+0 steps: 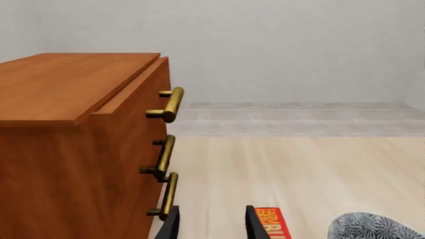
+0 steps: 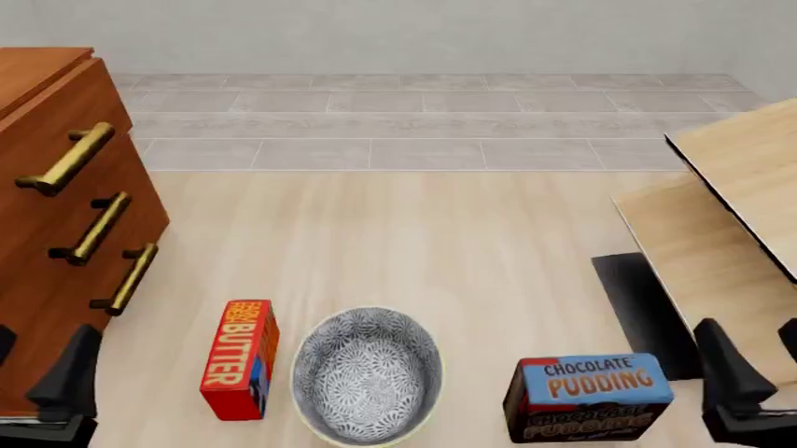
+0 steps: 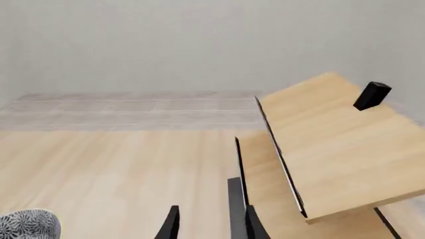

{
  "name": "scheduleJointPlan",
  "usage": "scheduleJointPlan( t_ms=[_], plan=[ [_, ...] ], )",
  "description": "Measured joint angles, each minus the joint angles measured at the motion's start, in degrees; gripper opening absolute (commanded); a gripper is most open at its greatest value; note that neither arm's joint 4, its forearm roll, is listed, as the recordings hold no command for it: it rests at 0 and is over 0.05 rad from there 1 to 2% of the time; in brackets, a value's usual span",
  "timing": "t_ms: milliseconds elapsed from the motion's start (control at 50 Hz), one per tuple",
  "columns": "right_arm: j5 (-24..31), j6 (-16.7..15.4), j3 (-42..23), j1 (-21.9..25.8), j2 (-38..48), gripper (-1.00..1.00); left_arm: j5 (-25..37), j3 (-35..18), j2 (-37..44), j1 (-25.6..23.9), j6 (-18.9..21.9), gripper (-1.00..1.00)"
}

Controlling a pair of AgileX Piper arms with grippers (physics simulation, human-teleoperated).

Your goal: Close the top drawer of the cabinet and put the bowl on top of it.

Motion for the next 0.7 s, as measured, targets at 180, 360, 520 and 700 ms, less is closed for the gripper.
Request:
scheduleJointPlan(
  t_ms=[180,360,520,700],
  plan=[
    [-1.86,-1.3,1.72,-0.61,-1.82,1.0,-0.08,-0.18,0.25,-0.69,0.28,1.0],
    [-2.42,-1.68,2.43,-0.71,-2.55,1.0,-4.47,-0.98,4.39,-1.33,1.39,1.0],
    [-2.58,-1.51,2.69,-0.65,-2.79,1.0,-11.54,-2.21,11.53,-1.66,1.79,1.0],
    [-2.84,-1.62,2.85,-0.45,-2.96,1.0,-22.06,-4.16,22.73,-3.21,1.85,1.0]
  ],
)
